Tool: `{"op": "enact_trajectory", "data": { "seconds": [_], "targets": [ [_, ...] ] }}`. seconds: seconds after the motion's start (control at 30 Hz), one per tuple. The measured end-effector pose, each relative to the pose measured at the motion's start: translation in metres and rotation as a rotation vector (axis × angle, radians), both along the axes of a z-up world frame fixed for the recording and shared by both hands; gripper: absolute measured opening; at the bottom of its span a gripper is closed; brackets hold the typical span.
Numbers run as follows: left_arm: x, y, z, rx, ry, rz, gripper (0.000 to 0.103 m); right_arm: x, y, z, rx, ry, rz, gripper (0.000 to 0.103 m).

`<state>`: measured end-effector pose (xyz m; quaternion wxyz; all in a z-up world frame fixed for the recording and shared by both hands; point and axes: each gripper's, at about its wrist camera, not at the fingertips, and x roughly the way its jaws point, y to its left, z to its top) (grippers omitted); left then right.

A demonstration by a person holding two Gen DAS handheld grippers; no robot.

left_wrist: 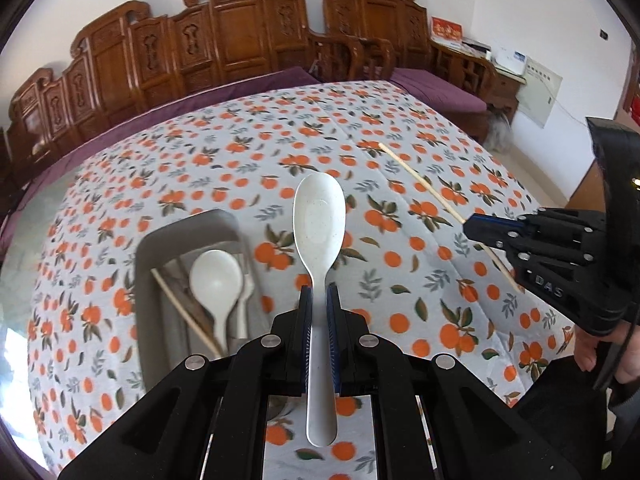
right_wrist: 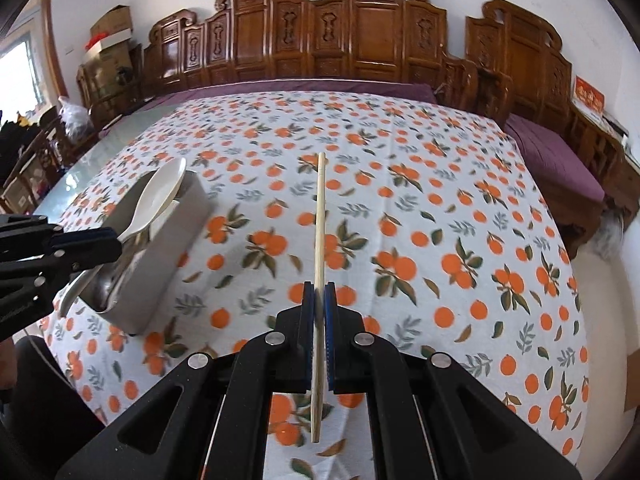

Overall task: Organize utensils
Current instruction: 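Carry the white spoon over the tray and open the left gripper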

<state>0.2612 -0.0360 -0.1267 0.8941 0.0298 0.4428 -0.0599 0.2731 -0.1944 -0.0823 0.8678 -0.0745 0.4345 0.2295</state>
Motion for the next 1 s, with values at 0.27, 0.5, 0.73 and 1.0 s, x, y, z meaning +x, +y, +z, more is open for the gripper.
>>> {"op": "enact_trajectory", "data": {
  "seconds": [0.27, 0.5, 0.73, 1.0],
  "targets": [
    [0.003, 0.046, -0.007, -0.013, 0.032, 0.073, 0.007, -0.01, 0.02, 0.008, 0.025, 0.024, 0.038, 0.006],
    [0.015, 0.084, -0.026, -0.024, 0.08, 0.136, 0.007, -0.008, 0.036, 0.0, 0.029, 0.062, 0.063, 0.006],
    [0.029, 0.106, -0.049, -0.029, 0.12, 0.18, 0.007, -0.007, 0.053, 0.001, 0.06, 0.072, 0.1, 0.006],
    [0.034, 0.113, -0.068, -0.054, 0.153, 0.196, 0.007, -0.014, 0.078, 0.008, 0.072, 0.07, 0.152, 0.006]
  ]
}}
